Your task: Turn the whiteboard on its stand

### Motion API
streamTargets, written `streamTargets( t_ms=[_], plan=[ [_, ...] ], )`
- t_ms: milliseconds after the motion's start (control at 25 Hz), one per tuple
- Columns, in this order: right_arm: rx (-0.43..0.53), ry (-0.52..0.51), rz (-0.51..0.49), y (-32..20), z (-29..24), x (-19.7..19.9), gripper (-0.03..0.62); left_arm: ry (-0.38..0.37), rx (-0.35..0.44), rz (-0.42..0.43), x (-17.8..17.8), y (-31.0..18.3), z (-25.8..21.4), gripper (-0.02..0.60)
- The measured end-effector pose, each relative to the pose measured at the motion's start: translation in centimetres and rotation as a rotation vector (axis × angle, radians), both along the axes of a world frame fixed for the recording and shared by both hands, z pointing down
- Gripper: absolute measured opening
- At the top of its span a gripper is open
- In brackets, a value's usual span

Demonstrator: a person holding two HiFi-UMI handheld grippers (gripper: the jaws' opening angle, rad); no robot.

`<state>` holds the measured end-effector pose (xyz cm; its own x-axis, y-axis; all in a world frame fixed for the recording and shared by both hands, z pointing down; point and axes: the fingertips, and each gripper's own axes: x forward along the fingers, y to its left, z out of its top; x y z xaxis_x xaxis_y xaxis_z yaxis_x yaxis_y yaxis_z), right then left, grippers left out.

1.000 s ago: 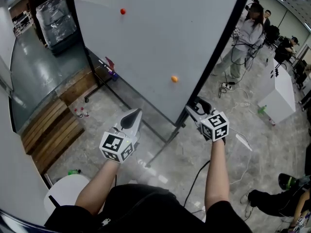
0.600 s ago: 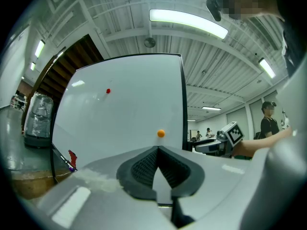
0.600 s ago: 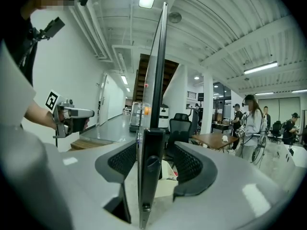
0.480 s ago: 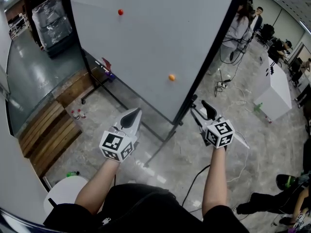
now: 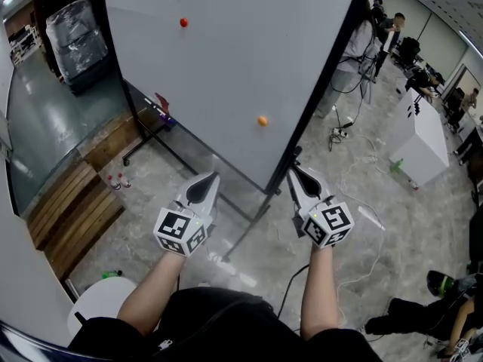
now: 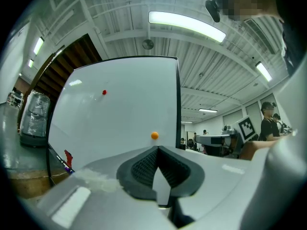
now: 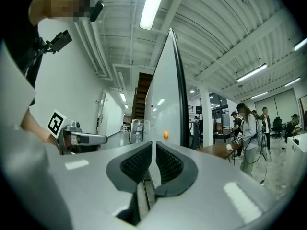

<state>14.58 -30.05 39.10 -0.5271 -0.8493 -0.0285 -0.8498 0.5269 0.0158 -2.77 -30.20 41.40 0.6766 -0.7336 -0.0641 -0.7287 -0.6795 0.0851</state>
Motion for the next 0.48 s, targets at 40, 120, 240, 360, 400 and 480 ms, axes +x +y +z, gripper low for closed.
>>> streamTargets(
  t_ms=[40, 120, 240, 360, 400, 480],
  plan=[
    [0.001, -0.001, -0.007, 0.3, 0.1, -0.9, 0.034, 0.002, -0.001, 0.001, 0.0, 0.1, 0.0, 0.003],
    [-0.002, -0.002, -0.019, 0.7, 0.5, -2.4, 0.034, 0.005, 0.001, 0.002, -0.1, 0.3, -0.1, 0.003],
    [-0.008, -0.036, -0.019, 1.4, 0.9, -4.0, 0.021, 0.005, 0.008, 0.003, -0.3, 0.7, -0.4, 0.003],
    [-0.019, -0.078, -0.019, 2.1, 1.5, -5.5, 0.009, 0.005, 0.011, 0.002, -0.5, 0.9, -0.5, 0.003],
    [-0.022, -0.081, -0.025, 2.3, 1.7, -6.0, 0.009, 0.004, 0.011, 0.003, -0.6, 1.0, -0.5, 0.003],
    [-0.029, -0.08, -0.038, 2.6, 2.1, -6.9, 0.009, 0.002, 0.01, 0.005, -0.6, 1.1, -0.3, 0.003]
  ],
)
